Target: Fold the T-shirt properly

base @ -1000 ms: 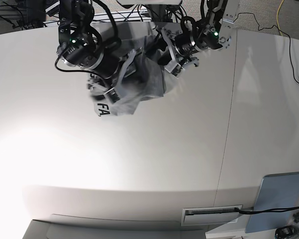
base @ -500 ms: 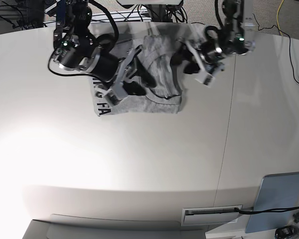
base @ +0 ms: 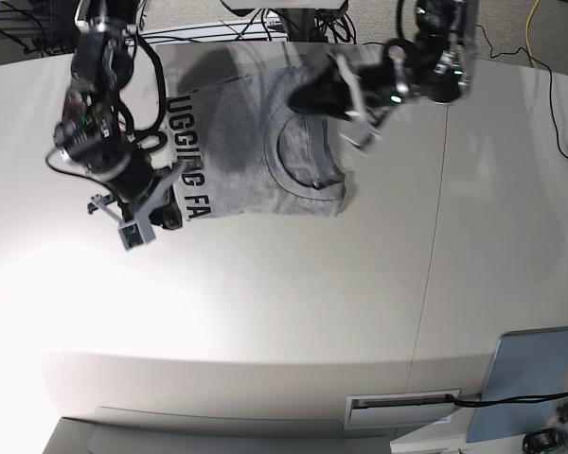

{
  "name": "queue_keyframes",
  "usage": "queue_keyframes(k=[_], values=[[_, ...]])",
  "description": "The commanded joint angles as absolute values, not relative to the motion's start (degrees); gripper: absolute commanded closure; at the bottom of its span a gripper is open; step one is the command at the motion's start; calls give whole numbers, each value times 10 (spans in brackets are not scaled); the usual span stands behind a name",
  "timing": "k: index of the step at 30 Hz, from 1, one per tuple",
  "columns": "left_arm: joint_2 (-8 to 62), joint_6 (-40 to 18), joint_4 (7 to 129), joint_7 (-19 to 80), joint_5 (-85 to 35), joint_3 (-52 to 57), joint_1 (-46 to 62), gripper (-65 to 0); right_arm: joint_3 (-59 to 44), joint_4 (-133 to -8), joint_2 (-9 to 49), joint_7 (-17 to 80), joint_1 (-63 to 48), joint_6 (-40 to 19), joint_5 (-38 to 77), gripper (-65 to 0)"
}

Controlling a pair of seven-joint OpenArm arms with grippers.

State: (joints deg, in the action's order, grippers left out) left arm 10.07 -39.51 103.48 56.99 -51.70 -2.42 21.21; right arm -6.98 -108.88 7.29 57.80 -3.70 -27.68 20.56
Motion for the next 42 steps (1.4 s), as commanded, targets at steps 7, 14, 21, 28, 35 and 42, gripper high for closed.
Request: queue_keyframes(k=[7,14,21,28,35,42], values=[[102,-400,1043,553,-439,-131,211,-21,-69,-909,76,574,77,-290,203,-13],[103,-324,1016,466,-255,-128,210,-21,-25,-847,76,622,111,-311,198,-13],[103,-295,934,409,-153,-46,193,-21,-17,-853,87,660,88,-310,185,0],[112,-295,816,354,-150,48,111,-21,-13,-959,101,663,-9,-300,186,0],[118,-295,724,340,-150,46,2,-21,33,-1036,101,646,-111,-268,210,0],[154,-282,787,434,-260,47,-20,-21,15,-1137,102,632,-183,-230,214,0]])
